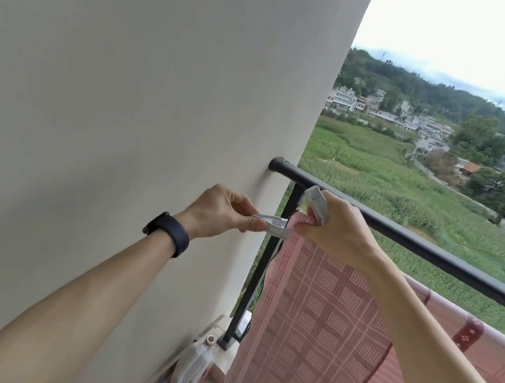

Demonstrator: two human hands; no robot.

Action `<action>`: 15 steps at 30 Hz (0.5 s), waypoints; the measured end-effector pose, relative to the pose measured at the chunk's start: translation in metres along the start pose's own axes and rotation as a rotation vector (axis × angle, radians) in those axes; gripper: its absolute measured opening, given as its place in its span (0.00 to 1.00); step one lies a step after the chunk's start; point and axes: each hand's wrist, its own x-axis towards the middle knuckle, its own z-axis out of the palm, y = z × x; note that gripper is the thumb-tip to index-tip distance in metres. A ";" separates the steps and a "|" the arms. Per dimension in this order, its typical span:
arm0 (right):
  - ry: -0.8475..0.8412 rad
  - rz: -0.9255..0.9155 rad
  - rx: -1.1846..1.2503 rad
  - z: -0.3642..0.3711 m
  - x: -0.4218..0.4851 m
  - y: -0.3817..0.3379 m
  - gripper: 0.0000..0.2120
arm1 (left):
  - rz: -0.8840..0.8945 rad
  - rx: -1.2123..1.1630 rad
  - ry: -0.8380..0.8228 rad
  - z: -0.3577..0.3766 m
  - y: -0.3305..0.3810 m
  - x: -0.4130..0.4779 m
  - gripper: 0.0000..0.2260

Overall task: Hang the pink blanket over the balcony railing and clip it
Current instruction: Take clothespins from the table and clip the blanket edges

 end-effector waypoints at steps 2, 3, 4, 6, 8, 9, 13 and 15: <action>0.007 -0.004 0.020 0.000 0.000 0.000 0.14 | 0.022 0.043 -0.067 0.004 0.010 0.009 0.12; 0.010 -0.008 0.028 -0.001 0.000 0.000 0.15 | 0.028 0.068 -0.101 0.006 0.016 0.013 0.12; 0.014 -0.010 0.033 -0.001 0.000 0.001 0.14 | 0.036 0.093 -0.130 0.008 0.021 0.017 0.10; 0.022 -0.015 0.037 -0.003 0.000 0.002 0.13 | 0.058 0.131 -0.170 0.013 0.030 0.024 0.09; 0.035 -0.026 0.036 -0.004 0.000 0.003 0.12 | 0.068 0.154 -0.192 0.016 0.033 0.029 0.08; 0.041 -0.028 0.035 -0.004 0.000 0.003 0.11 | 0.066 0.148 -0.206 0.016 0.033 0.031 0.09; 0.049 0.005 0.031 -0.003 -0.001 0.002 0.12 | 0.015 -0.003 -0.215 0.022 0.023 0.027 0.14; 0.053 0.020 0.028 -0.003 -0.001 0.001 0.12 | -0.004 -0.045 -0.210 0.026 0.020 0.023 0.13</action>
